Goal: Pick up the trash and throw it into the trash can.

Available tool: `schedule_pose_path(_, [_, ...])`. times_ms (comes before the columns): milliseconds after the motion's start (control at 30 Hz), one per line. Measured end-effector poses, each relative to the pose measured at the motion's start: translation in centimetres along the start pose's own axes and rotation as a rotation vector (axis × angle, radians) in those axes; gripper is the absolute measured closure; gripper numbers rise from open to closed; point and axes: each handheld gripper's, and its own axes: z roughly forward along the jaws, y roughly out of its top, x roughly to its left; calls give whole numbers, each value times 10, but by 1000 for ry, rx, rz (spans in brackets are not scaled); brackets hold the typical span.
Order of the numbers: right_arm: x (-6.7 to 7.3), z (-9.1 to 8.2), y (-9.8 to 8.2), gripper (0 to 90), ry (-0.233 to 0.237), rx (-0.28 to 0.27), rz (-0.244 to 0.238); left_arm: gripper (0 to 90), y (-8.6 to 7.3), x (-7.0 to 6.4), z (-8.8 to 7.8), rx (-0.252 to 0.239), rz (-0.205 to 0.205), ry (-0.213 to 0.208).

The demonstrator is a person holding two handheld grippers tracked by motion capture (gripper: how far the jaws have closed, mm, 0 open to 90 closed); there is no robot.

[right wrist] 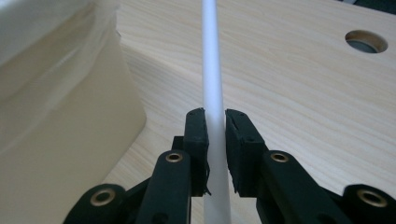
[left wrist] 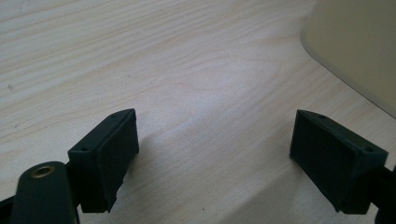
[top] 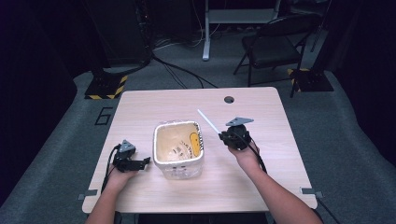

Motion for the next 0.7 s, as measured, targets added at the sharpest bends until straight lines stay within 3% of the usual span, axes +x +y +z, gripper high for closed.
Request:
schedule_pose_path(467, [8,-26,20,786,33,-33,-47,151,0,0,0,0,1,0])
schedule_pose_path(700, [18,-40,33,787,80,-47,-76,151,0,0,0,0,1,0])
